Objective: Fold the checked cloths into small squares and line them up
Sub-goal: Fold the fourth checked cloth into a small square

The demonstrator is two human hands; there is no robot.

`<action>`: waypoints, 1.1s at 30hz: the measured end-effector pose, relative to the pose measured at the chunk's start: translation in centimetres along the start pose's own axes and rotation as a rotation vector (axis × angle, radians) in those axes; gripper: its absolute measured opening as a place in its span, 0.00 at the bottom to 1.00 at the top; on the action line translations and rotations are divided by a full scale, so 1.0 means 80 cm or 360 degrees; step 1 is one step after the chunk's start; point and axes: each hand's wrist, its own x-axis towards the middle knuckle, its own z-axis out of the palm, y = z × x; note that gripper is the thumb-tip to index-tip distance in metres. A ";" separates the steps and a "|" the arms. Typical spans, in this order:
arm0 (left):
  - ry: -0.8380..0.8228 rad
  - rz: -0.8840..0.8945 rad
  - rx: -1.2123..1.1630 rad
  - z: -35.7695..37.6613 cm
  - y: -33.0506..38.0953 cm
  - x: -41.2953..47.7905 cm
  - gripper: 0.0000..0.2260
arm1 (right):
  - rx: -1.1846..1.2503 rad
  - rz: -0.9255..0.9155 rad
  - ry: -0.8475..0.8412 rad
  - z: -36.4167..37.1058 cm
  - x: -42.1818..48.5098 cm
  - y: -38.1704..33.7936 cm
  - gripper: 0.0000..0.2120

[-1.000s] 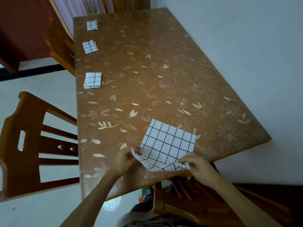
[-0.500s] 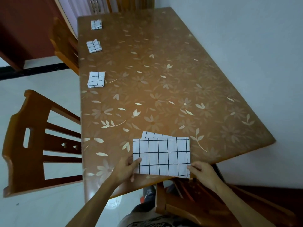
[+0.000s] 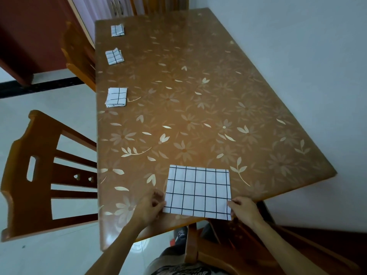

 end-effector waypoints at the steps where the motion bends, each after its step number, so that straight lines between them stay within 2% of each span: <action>1: 0.0005 -0.0003 0.0043 0.001 0.001 0.002 0.09 | -0.0009 0.0008 0.0009 0.000 0.000 -0.001 0.11; 5: 0.0062 -0.0007 0.0247 0.007 0.004 0.009 0.08 | 0.0010 0.0032 0.0078 0.005 0.001 -0.003 0.11; 10: 0.0141 0.0024 0.0327 0.014 0.019 0.014 0.05 | -0.0020 0.0074 0.0105 0.010 -0.003 -0.007 0.11; 12: 0.0144 0.0013 0.0382 0.015 0.023 0.015 0.05 | -0.0045 0.0096 0.0122 0.009 -0.003 -0.013 0.08; 15: 0.0233 0.0095 0.0661 0.017 0.028 0.018 0.09 | -0.0061 0.0120 0.0124 0.010 -0.004 -0.016 0.03; 18: 0.0325 0.0273 0.0917 0.029 0.036 0.024 0.13 | -0.0012 0.0157 0.0124 0.013 -0.006 -0.014 0.07; 24: 0.0090 0.0893 0.1313 0.083 0.075 0.033 0.24 | 0.0048 0.0228 0.0116 0.019 -0.012 -0.001 0.14; 27: -0.0188 0.0976 0.1471 0.102 0.087 0.030 0.35 | 0.0067 0.0250 0.0125 0.018 -0.012 0.005 0.15; 29: -0.0242 0.0989 0.1558 0.106 0.089 0.033 0.40 | 0.0047 0.0276 0.0121 0.016 -0.012 0.006 0.16; 31: -0.0248 0.0996 0.1579 0.107 0.090 0.039 0.38 | -0.0087 0.0248 0.0185 0.015 -0.015 0.001 0.16; 33: -0.0218 0.1006 0.1597 0.107 0.088 0.044 0.31 | -0.0370 0.0061 0.0390 0.019 -0.015 -0.004 0.17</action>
